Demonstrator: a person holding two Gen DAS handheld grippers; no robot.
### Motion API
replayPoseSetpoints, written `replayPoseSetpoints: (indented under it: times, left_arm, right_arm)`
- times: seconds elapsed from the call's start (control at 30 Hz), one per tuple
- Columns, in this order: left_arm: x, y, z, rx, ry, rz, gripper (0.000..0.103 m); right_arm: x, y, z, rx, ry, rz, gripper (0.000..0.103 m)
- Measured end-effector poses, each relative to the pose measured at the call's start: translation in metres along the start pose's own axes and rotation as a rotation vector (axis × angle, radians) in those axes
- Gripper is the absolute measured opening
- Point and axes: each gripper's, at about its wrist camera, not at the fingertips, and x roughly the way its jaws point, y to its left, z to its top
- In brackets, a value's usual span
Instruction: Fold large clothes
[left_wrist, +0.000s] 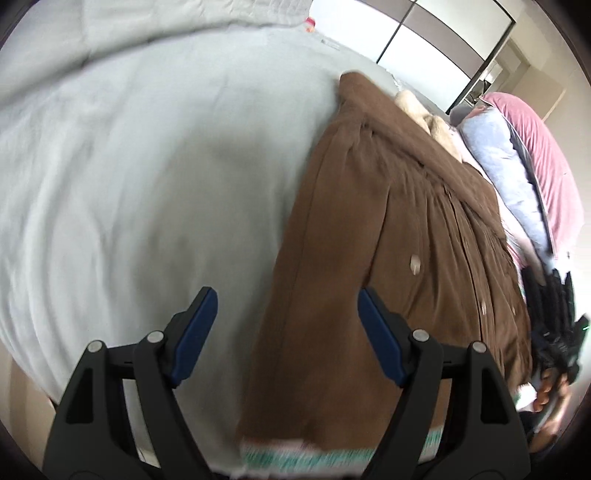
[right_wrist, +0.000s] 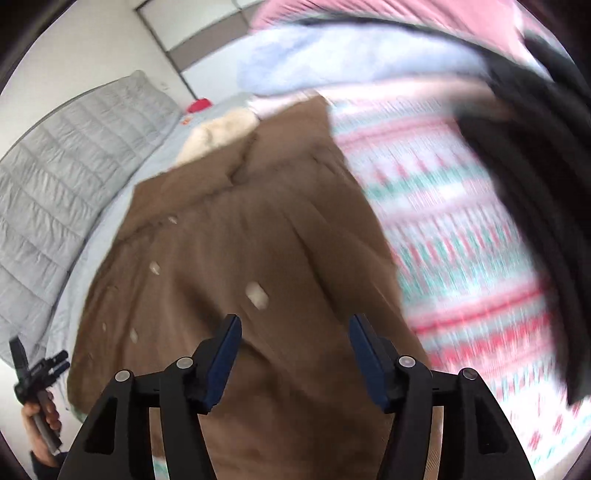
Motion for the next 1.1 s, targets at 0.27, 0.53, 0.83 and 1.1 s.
replayPoseSetpoints:
  times: [0.27, 0.53, 0.83, 1.1]
  left_arm:
    - [-0.022, 0.029, -0.042, -0.018, -0.043, -0.1, 0.069]
    - [-0.016, 0.034, -0.058, -0.117, -0.041, -0.233, 0.065]
    - [-0.013, 0.026, -0.063, -0.144, -0.067, -0.276, 0.065]
    - [-0.006, 0.011, -0.068, -0.122, -0.096, -0.187, 0.065]
  right_arm:
    - [-0.033, -0.059, -0.037, 0.144, -0.004, 0.032, 0.062]
    - [-0.043, -0.079, -0.063, 0.236, 0.01, 0.059, 0.061]
    - [-0.035, -0.094, -0.083, 0.326, 0.054, 0.168, 0.061]
    - [-0.035, -0.096, -0.088, 0.355, 0.044, 0.227, 0.061]
